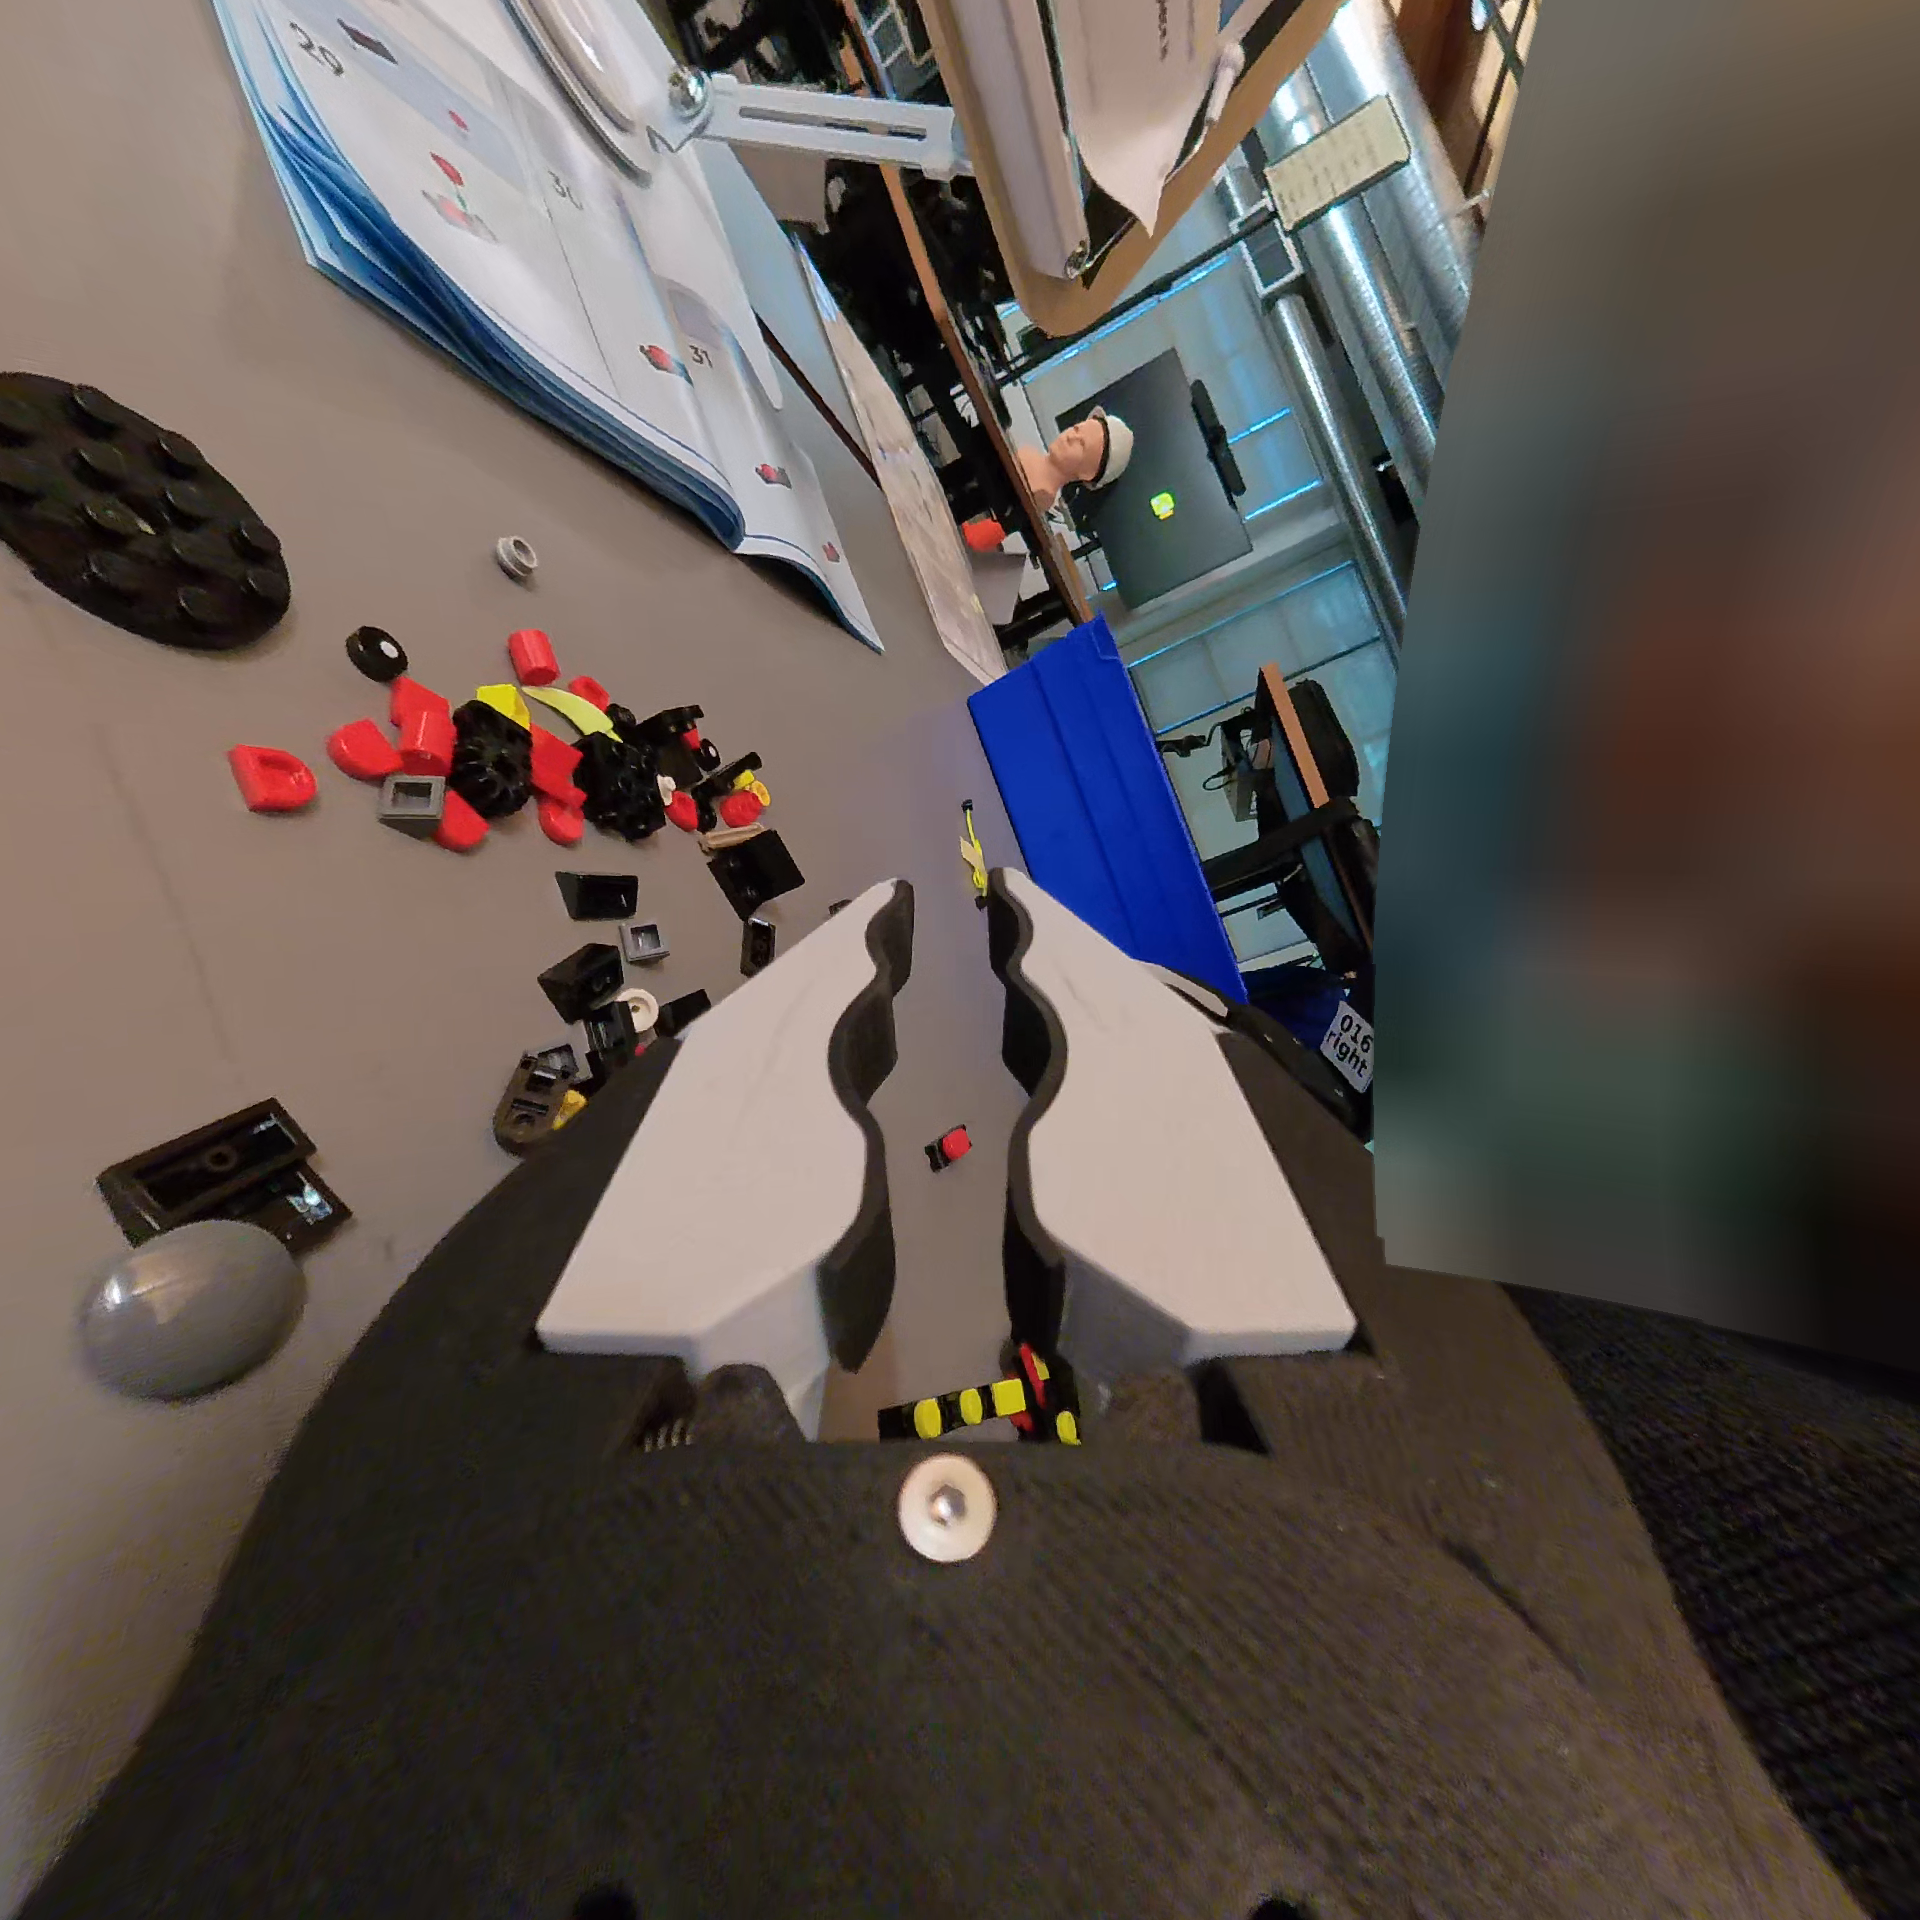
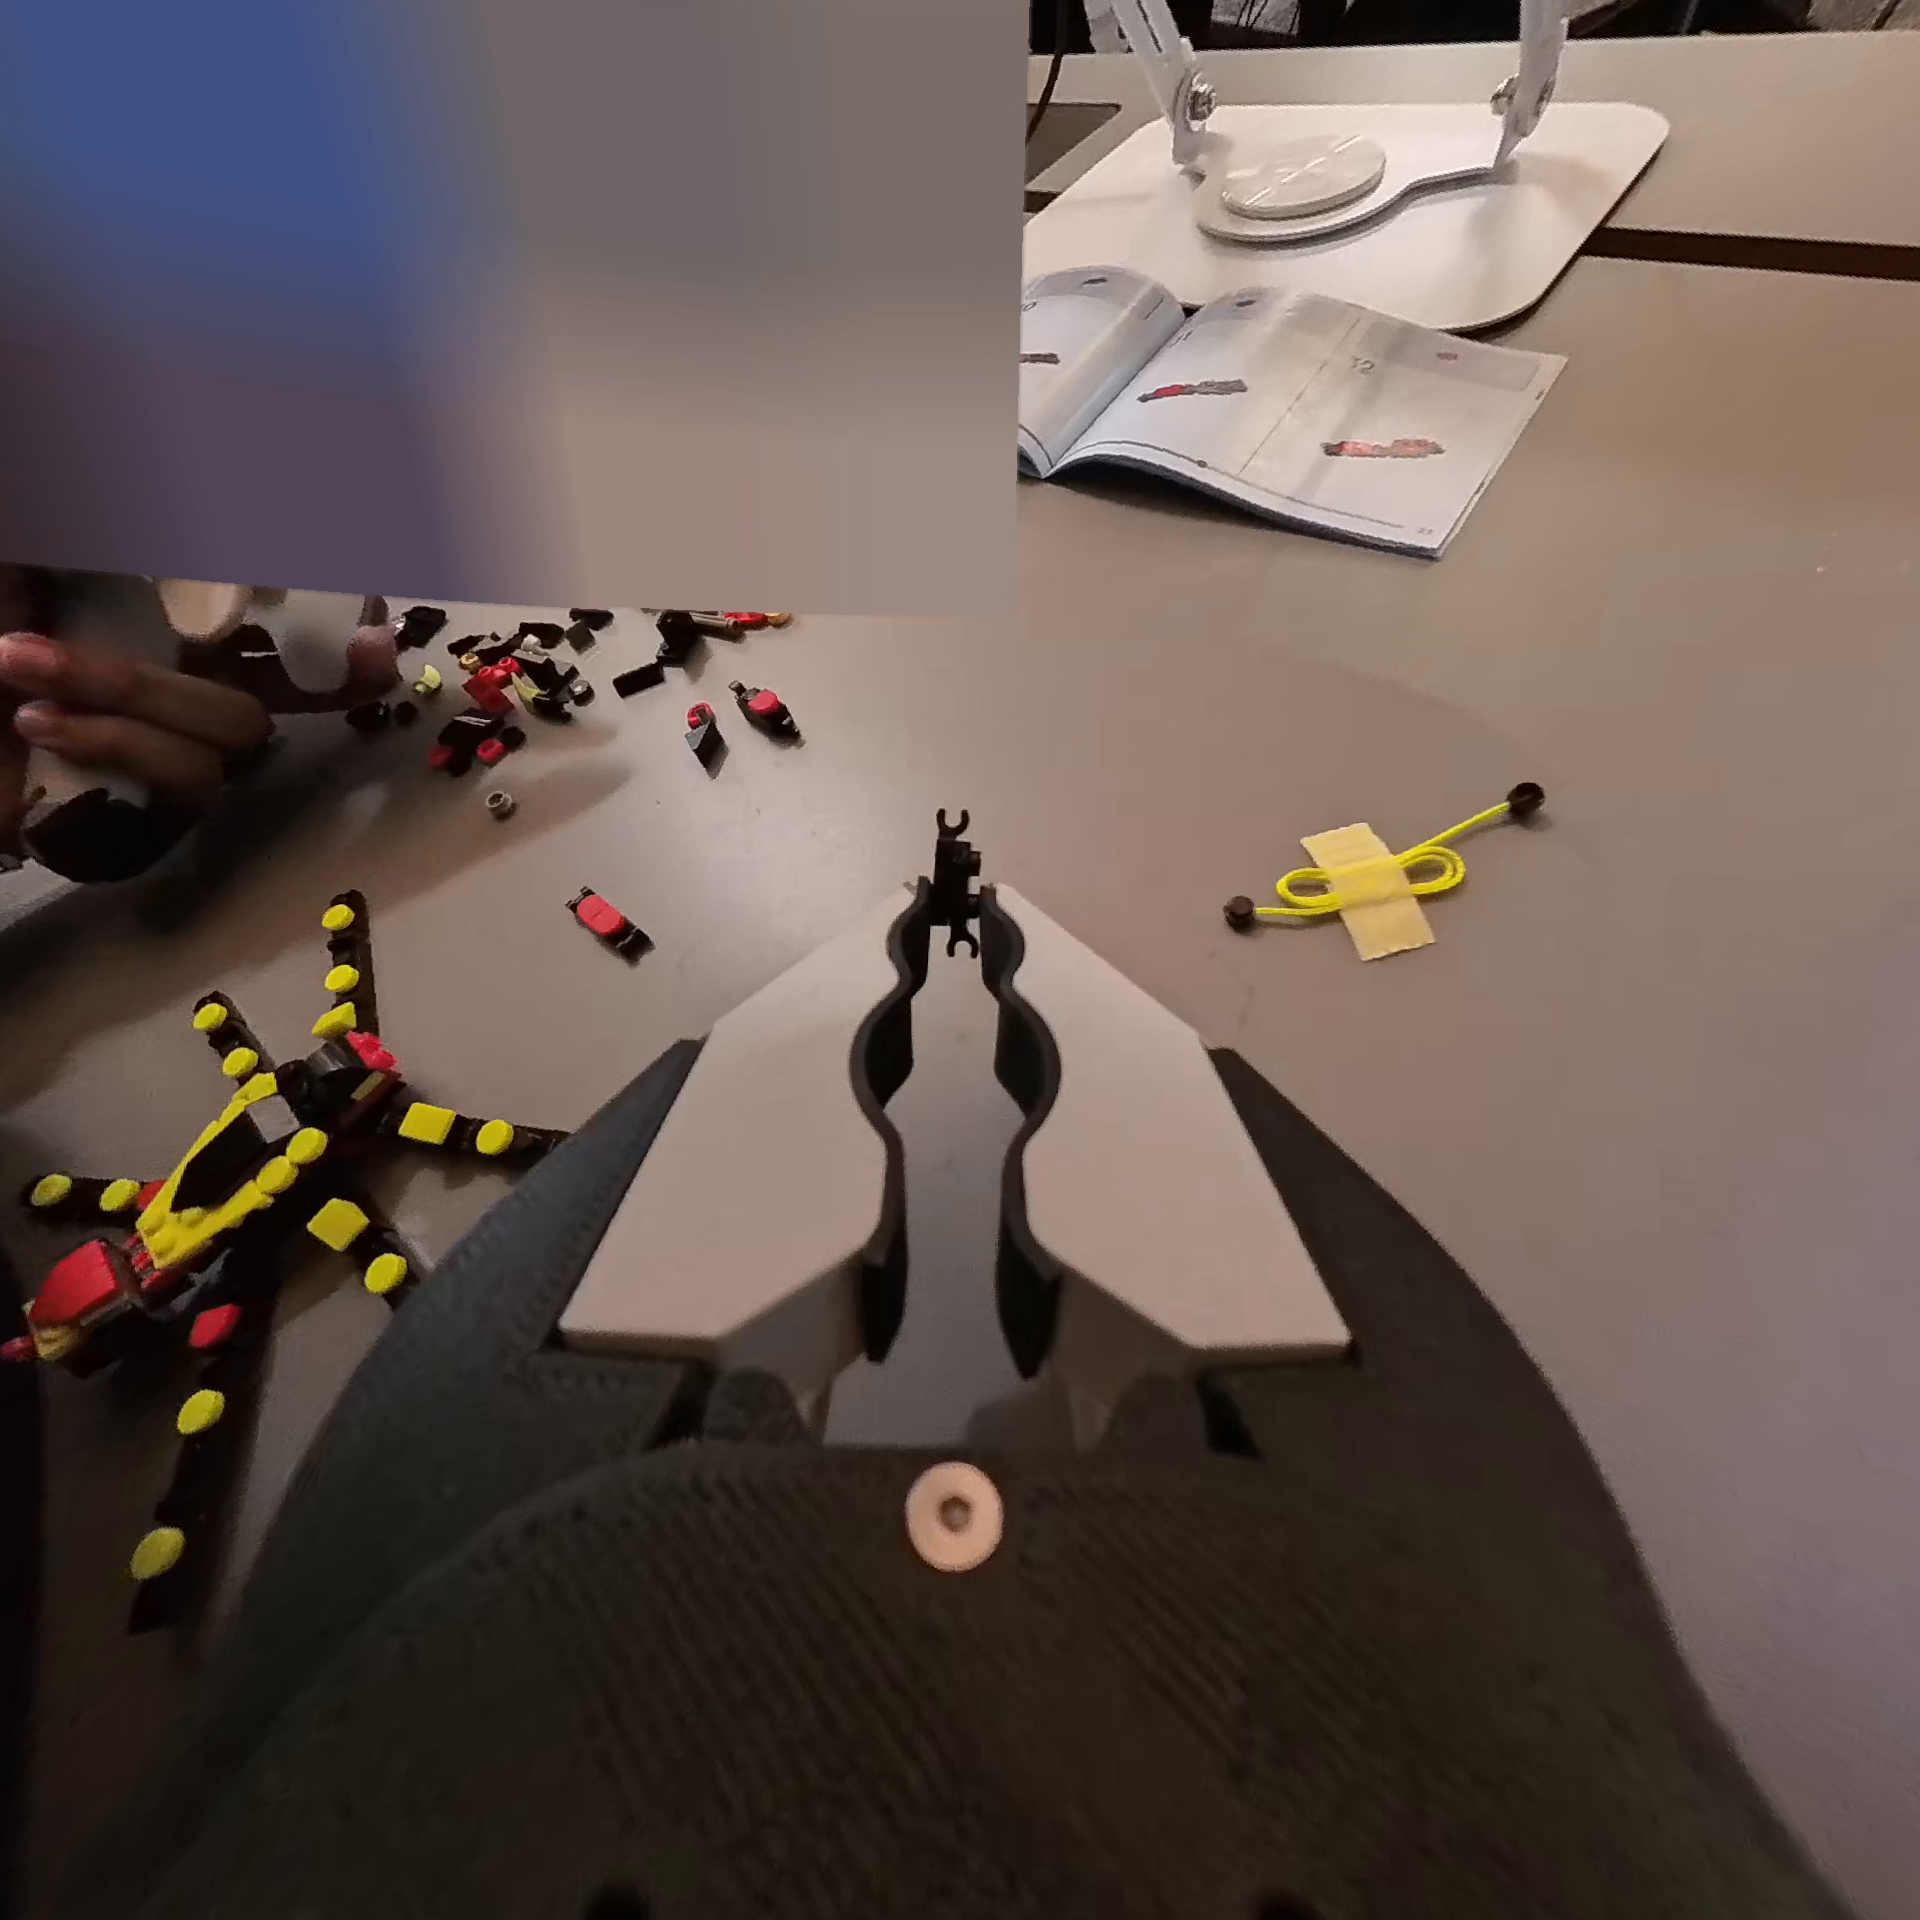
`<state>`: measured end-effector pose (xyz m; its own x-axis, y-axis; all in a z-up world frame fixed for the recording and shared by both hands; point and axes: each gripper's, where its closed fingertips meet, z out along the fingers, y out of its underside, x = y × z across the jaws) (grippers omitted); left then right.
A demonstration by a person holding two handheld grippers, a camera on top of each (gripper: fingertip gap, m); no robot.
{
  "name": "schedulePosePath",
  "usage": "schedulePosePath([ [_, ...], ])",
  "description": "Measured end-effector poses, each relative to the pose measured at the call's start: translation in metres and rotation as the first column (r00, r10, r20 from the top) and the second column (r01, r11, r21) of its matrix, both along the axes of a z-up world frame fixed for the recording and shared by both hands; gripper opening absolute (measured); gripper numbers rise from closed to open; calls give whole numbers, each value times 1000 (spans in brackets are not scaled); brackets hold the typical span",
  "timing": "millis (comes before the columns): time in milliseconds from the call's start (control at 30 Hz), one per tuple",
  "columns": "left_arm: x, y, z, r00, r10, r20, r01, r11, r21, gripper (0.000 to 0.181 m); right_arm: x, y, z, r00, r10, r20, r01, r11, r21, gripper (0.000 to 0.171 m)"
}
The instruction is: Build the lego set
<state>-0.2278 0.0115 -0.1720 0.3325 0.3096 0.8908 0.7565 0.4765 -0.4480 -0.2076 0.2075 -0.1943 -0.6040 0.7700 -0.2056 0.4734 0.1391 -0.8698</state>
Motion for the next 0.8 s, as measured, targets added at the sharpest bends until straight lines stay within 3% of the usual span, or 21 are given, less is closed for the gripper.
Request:
schedulePosePath([
  [333, 1, 4, 0, 1000, -14, -9, 14, 1000, 2, 13, 0, 0, -2, 1000, 2, 15, -2, 1000, -3, 7],
  [500, 10, 15, 17, 993, -78, -88, 83, 995, 48, 13, -1, 0, -1, 1000, -1, 20, 1, 1000, -14, 7],
  [800, 24, 29, 25, 956, -157, -249, 133, 985, -111, 12, -2, 0, -4, 999, 2, 34, -2, 1000, -13, 7],
])
